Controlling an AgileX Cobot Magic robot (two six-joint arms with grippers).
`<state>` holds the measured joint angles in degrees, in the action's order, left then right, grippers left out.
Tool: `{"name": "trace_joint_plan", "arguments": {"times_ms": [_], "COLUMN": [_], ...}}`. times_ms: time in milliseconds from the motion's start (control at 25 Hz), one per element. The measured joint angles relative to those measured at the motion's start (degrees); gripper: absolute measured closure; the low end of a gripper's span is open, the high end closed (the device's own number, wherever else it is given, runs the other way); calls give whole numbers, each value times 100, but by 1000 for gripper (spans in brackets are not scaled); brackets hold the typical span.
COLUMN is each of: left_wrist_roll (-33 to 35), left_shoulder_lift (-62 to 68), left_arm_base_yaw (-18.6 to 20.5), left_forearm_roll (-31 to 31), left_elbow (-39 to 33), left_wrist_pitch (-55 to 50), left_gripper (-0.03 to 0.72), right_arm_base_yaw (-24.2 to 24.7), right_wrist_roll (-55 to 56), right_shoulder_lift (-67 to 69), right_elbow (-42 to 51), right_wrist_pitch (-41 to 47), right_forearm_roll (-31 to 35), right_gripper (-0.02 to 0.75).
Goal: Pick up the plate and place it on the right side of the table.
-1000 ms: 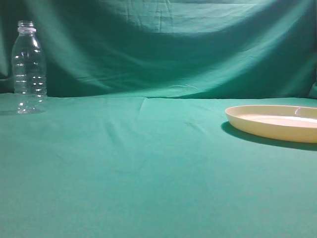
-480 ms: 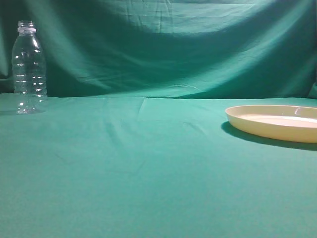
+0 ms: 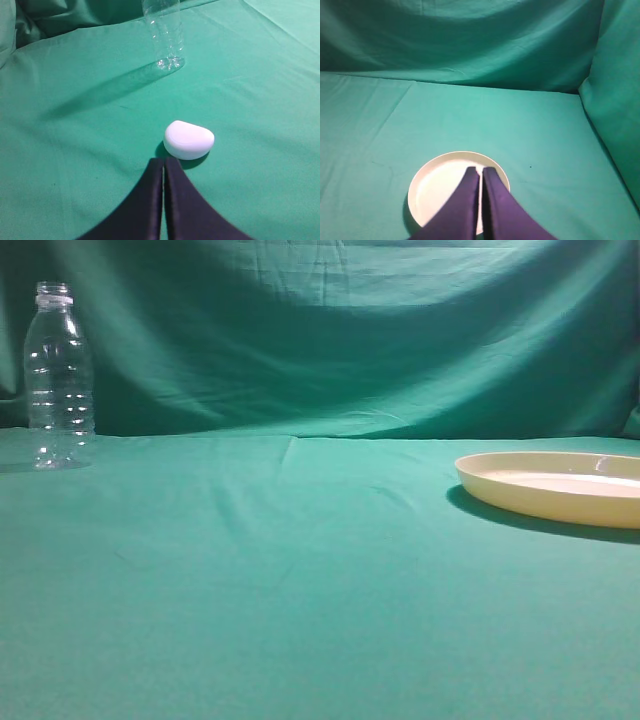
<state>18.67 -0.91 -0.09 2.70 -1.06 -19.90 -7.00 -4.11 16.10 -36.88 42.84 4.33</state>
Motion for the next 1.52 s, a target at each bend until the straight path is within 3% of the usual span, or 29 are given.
{"name": "trace_joint_plan", "arguments": {"times_ms": [280, 640, 1520], "left_wrist_roll": [0, 0, 0], "left_shoulder_lift": [0, 0, 0], "left_arm_base_yaw": [0, 0, 0], "left_forearm_roll": [0, 0, 0], "left_elbow": [0, 0, 0], "left_wrist_pitch": [0, 0, 0], "left_gripper": [688, 688, 688], "right_arm_base_yaw": [-3, -3, 94], "right_wrist_roll": [0, -4, -4], "right_shoulder_lift": [-1126, -1668, -1668], "right_elbow": [2030, 3542, 3847], "right_wrist_pitch": [-1373, -1880, -2090], "right_forearm_roll": [0, -13, -13], "right_gripper": [738, 738, 738]}}
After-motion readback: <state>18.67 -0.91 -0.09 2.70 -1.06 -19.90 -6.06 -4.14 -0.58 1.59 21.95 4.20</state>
